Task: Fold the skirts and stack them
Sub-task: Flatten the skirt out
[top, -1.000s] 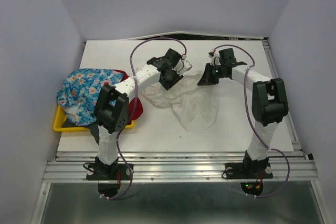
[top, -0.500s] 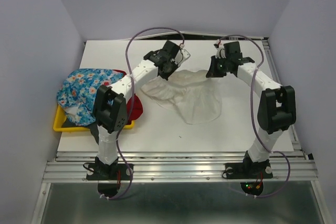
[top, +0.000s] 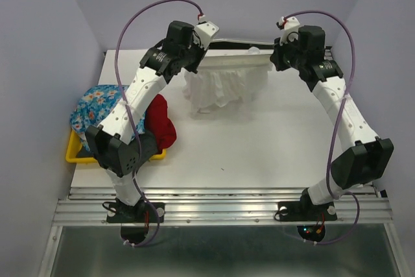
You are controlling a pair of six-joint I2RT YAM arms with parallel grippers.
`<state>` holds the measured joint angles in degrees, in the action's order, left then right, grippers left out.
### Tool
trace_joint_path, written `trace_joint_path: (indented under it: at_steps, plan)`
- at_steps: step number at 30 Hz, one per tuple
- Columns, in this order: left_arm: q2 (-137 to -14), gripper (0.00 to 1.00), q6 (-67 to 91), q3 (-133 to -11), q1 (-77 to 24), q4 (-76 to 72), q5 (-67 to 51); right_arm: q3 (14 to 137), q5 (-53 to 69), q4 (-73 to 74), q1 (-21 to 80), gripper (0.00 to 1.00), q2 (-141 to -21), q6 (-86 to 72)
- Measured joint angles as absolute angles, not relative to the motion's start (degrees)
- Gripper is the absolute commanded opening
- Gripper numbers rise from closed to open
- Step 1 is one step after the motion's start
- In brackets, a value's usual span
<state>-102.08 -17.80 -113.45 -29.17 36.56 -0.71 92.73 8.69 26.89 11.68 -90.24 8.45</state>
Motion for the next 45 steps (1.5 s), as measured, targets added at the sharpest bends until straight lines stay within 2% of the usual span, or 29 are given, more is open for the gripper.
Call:
trace_joint_path:
  at_steps: [10, 17, 19, 22, 25, 28, 31, 35, 38, 41, 45]
  plan:
    - [-92.33, 0.0, -16.58, -104.55, -29.26, 30.5, -8.75, 93.51, 7.62, 29.08, 11.68, 0.01, -86.41, 11.6]
    - [-94.91, 0.0, -17.63, -109.49, -34.54, 29.45, -4.23, 96.09, 5.58, 28.64, 11.27, 0.01, -87.11, 10.24]
    - [-94.83, 0.0, -18.48, -109.08, -36.53, 29.02, -5.32, 98.39, 8.14, 30.28, 10.92, 0.01, -88.33, 8.29]
    - [-95.22, 0.0, -18.09, -108.12, -39.11, 30.11, -13.26, 100.77, 16.95, 31.03, 10.92, 0.01, -91.13, 4.95]
    - [-94.72, 0.0, -16.16, -102.91, -40.93, 28.42, -20.84, 95.64, 24.6, 31.07, 12.56, 0.01, -90.59, 2.48]
    - [-94.24, 0.0, -14.0, -97.71, -41.5, 28.14, -23.53, 92.01, 28.38, 33.39, 14.17, 0.01, -90.08, 1.28]
    - [-94.56, 0.0, -9.74, -98.61, -35.92, 27.77, -22.94, 92.31, 26.09, 34.3, 13.72, 0.01, -89.82, 1.58]
    - [-98.65, 0.0, -2.59, -109.36, -20.45, 25.61, -18.57, 100.44, 21.93, 34.33, 5.78, 0.01, -91.74, -0.1]
    - [-99.57, 0.0, 1.32, -111.68, -14.96, 22.17, -22.26, 106.02, 24.12, 30.61, 3.01, 0.01, -93.45, -2.22]
    - [-98.24, 0.0, 0.16, -109.82, -19.46, 21.56, -25.3, 105.84, 27.31, 29.19, 3.79, 0.01, -92.36, -2.87]
    - [-93.12, 0.0, -4.45, -100.57, -28.69, 22.04, -25.47, 99.57, 28.36, 29.65, 4.19, 0.01, -88.97, -2.37]
